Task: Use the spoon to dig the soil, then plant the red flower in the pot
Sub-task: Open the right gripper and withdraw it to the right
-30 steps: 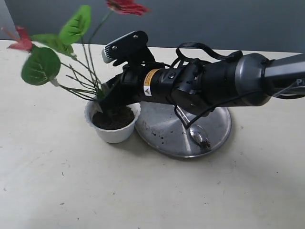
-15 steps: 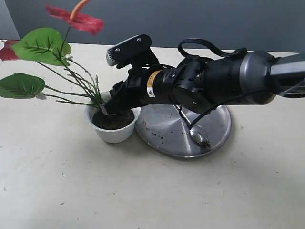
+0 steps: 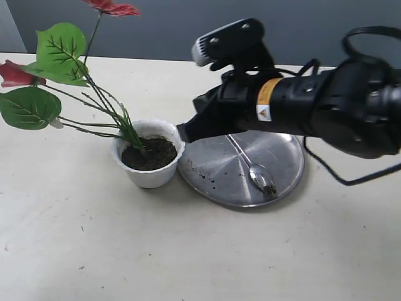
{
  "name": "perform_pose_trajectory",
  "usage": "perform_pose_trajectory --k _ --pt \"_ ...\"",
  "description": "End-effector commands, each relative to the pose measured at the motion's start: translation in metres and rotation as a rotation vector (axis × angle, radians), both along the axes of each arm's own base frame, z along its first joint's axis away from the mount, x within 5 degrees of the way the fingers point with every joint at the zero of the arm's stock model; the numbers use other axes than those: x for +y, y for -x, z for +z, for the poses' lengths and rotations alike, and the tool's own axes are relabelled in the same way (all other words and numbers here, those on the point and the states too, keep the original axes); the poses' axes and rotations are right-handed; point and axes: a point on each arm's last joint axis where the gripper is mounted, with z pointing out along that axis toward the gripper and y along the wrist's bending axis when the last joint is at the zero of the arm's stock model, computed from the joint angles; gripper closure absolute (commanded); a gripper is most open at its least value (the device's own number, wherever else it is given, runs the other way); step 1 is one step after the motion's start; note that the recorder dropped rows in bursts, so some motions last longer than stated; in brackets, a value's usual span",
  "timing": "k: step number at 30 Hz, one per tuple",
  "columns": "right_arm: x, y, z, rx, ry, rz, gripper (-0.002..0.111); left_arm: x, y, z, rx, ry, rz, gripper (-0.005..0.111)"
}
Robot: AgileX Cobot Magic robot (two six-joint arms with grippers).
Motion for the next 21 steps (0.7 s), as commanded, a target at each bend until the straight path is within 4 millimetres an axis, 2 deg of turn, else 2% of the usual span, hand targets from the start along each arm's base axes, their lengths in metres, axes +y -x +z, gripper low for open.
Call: perform_pose_trajectory --k 1,6,10,12,16,21 --pt "-0.043 0.015 0.032 -0.039 -0.001 -0.098 0.108 0.0 0.0 0.002 -0.017 0.006 -0.006 0.106" --pt "-0.082 0.044 0.087 -0.22 -0.035 -0.139 0.108 0.0 0.0 0.002 -0.017 0.006 -0.006 0.106" --pt "-0.104 0.069 0.117 -0.339 -0.049 -0.157 0.108 0.0 0.0 0.002 -0.017 0.006 -0.006 0.106" --pt "-0.119 0.083 0.123 -0.322 -0.034 -0.207 0.108 0.0 0.0 0.002 -0.017 0.006 -0.006 0.106" --pt "-0.14 0.101 0.12 -0.21 0.03 -0.303 0.108 0.0 0.0 0.002 -0.017 0.006 -0.006 0.106" --pt "-0.145 0.104 0.118 -0.184 0.054 -0.324 0.108 0.0 0.0 0.002 -0.017 0.006 -0.006 0.106"
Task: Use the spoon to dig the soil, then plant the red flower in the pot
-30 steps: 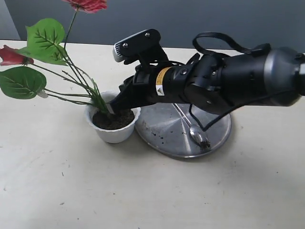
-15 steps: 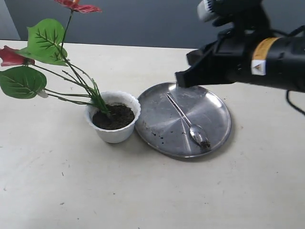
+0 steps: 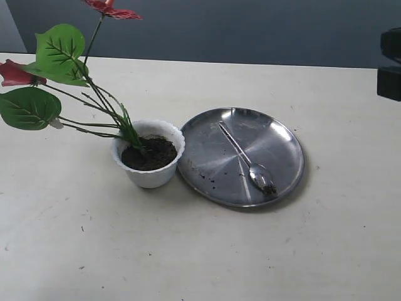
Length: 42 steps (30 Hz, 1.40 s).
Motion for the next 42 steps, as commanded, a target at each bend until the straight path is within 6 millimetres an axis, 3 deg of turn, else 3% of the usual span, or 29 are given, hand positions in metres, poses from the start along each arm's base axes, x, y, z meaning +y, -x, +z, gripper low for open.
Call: perform_pose_trajectory --k 1,5,9,13,19,27,35,42 --pt "-0.004 0.002 -0.004 0.032 0.018 -0.025 0.108 0.0 0.0 0.002 -0.017 0.006 -0.006 0.106" --pt "-0.009 0.002 -0.007 0.071 0.011 -0.092 0.108 0.0 0.0 0.002 -0.017 0.006 -0.006 0.106" --pt "-0.018 -0.001 -0.011 -0.017 -0.051 -0.192 0.108 0.0 0.0 0.002 -0.017 0.006 -0.006 0.106" --pt "-0.032 0.008 -0.033 -0.107 -0.169 -0.187 0.108 0.0 0.0 0.002 -0.017 0.006 -0.006 0.106" --pt "-0.049 0.042 -0.075 -0.293 -0.343 -0.152 0.108 0.0 0.0 0.002 -0.017 0.006 -0.006 0.106" --pt "-0.078 0.083 -0.102 -0.478 -0.563 -0.458 0.108 0.0 0.0 0.002 -0.017 0.006 -0.006 0.106" --pt "-0.089 0.091 -0.117 -0.39 -0.548 -0.635 0.108 0.0 0.0 0.002 -0.017 0.006 -0.006 0.106" --pt "-0.087 0.087 -0.142 -0.293 -0.545 -0.63 0.108 0.0 0.0 0.002 -0.017 0.006 -0.006 0.106"
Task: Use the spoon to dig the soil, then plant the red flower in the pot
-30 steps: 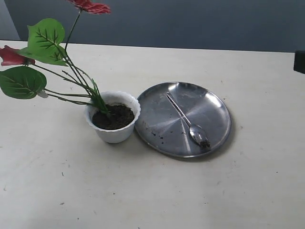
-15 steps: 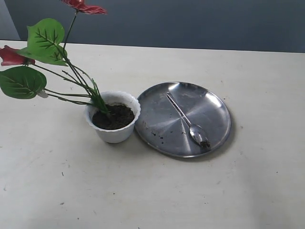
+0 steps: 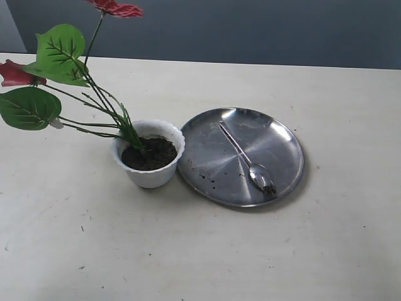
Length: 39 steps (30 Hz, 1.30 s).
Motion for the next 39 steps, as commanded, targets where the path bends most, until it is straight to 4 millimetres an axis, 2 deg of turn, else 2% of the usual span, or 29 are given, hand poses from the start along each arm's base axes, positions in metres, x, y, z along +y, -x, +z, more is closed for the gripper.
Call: perform_pose_trajectory --k 1,5,7,12,39 --pt "0.003 -0.002 -0.017 0.05 0.016 0.031 0.108 0.0 0.0 0.002 -0.017 0.006 -0.006 0.106" --pt "0.006 -0.005 -0.032 0.029 0.109 0.069 0.108 0.0 0.0 0.002 -0.017 0.006 -0.006 0.106" --pt "0.005 -0.005 -0.027 -0.028 0.136 0.065 0.108 0.0 0.0 0.002 -0.017 0.006 -0.006 0.106" --pt "0.006 -0.005 -0.032 0.024 0.138 0.07 0.108 0.0 0.0 0.002 -0.017 0.006 -0.006 0.106" --pt "0.006 -0.005 -0.031 0.022 0.136 0.07 0.108 0.0 0.0 0.002 -0.017 0.006 -0.006 0.106"
